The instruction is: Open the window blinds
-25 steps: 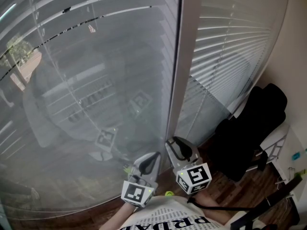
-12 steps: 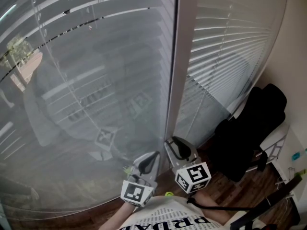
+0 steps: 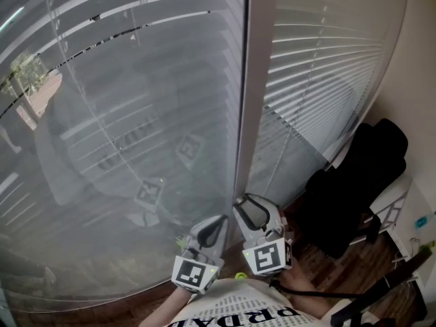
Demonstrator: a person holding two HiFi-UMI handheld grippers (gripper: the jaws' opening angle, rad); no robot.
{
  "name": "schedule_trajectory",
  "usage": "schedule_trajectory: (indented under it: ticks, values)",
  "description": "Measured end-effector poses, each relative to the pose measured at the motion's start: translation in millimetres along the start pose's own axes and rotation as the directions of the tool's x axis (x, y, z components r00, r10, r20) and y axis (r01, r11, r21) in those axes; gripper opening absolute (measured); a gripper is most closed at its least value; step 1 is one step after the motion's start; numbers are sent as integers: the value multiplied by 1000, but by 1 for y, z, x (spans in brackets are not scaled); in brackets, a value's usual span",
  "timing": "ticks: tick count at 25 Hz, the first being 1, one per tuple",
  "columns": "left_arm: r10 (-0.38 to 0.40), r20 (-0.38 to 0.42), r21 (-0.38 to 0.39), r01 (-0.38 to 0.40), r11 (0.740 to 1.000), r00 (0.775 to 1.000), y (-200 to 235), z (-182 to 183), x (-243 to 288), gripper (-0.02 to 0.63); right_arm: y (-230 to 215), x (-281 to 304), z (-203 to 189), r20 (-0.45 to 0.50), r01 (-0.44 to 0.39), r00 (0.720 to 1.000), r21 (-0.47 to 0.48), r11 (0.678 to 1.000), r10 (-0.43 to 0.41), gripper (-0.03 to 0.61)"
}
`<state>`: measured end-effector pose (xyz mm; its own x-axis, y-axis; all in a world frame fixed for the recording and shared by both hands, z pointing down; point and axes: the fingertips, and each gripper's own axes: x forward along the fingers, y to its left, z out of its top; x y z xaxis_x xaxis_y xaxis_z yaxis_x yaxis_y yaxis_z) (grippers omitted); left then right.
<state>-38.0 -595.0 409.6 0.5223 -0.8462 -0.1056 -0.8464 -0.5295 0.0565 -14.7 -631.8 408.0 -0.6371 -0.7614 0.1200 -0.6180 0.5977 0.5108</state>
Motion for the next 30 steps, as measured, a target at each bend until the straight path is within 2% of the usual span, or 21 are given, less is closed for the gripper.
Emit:
schedule_trajectory:
  ticks: [4, 9, 13, 19, 27, 30]
  values:
    - [4, 2, 2, -4, 1000, 1000, 1, 0, 0, 8, 5, 3, -1, -15, 16, 1000, -183, 983, -19, 153]
    - [13, 4, 1, -13, 1000, 1000, 4, 1, -2, 8, 8, 5, -3, -16, 39, 999, -249, 968, -44, 135]
    - [21, -1, -2, -21, 1000, 1000, 6, 0, -2, 8, 7, 5, -3, -8, 36, 999, -210, 977, -38, 135]
    - [19, 0, -4, -19, 1000, 1000, 6, 0, -2, 8, 4, 4, -2, 6, 29, 1000, -79, 996, -29, 133]
    - [15, -1, -5, -15, 1000, 1000, 5, 0, 0, 8, 0, 3, -1, 9, 13, 1000, 69, 998, -14, 133]
    - [14, -1, -4, -14, 1000, 1000, 5, 0, 0, 8, -1, 3, -2, 1, 14, 1000, 81, 997, -14, 133]
